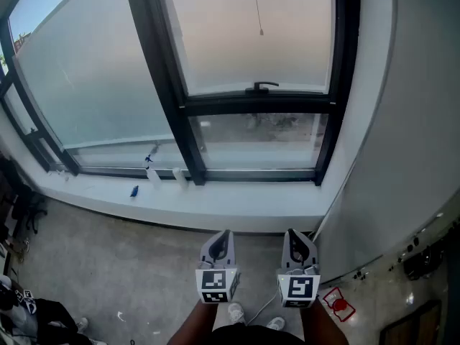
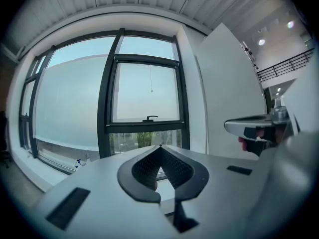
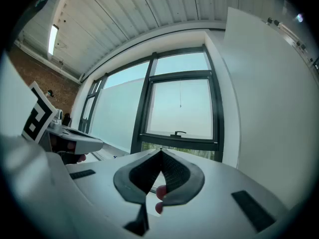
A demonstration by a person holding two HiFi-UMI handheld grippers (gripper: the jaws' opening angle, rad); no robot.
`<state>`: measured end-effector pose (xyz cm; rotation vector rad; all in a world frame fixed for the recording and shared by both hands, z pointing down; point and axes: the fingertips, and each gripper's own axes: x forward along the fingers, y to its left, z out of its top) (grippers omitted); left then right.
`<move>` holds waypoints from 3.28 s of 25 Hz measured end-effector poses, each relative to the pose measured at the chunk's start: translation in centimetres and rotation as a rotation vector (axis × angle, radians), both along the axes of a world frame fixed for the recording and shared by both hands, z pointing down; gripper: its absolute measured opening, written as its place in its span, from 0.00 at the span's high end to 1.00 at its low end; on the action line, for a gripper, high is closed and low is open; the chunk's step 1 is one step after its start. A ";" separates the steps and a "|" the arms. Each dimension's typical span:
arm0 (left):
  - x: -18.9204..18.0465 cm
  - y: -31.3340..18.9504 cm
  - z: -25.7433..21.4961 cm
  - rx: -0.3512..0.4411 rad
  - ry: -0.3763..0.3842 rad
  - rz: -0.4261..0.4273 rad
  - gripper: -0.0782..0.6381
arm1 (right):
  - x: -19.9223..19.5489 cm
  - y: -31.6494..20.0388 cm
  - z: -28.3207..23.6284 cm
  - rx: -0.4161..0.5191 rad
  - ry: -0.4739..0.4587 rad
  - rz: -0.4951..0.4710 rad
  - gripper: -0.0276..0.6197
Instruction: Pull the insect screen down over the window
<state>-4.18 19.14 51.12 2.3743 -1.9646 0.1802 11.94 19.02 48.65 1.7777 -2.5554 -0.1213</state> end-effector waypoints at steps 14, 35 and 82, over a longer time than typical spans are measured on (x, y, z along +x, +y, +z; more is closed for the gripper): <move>0.1 -0.7 1.0 -0.001 -0.014 0.044 0.89 | -1.6 -0.3 0.3 -0.007 0.008 -0.009 0.95; -1.4 -1.3 1.2 -0.007 0.004 0.057 0.89 | -3.7 -0.8 1.6 -0.014 0.033 -0.052 0.95; -5.8 -16.9 -0.1 0.021 0.077 0.126 0.89 | -8.6 -16.3 1.7 0.004 0.050 -0.015 0.95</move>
